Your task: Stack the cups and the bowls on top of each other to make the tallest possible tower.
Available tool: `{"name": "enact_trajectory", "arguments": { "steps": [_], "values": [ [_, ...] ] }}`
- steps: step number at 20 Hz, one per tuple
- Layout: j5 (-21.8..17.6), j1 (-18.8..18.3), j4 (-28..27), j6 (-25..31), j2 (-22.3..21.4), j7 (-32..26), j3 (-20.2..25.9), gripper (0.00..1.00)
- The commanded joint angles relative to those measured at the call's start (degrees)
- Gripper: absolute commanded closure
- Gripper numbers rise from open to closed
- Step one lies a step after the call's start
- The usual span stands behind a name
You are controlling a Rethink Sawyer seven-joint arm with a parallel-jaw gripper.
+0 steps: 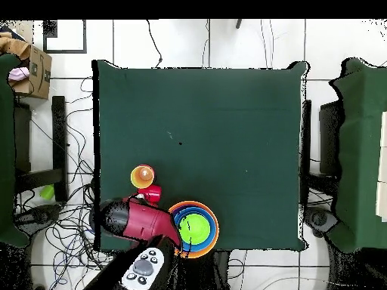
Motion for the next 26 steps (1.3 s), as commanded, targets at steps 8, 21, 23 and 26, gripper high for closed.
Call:
{"name": "enact_trajectory", "arguments": {
  "steps": [8, 21, 23, 26],
  "values": [
    [1.07, -0.92, -1.90, -1.48, 1.48, 6.22, 5.75, 0.00],
    [1.71, -2.27, -0.45, -9.41, 5.77, 6.72, 11.37, 0.00],
    [1.98, -1.70, -0.08, -9.66, 5.47, 7.33, 11.86, 0.00],
    [2.27, -0.91, 0.19, -10.02, 5.38, 8.12, 12.14, 0.00]
  ]
}}
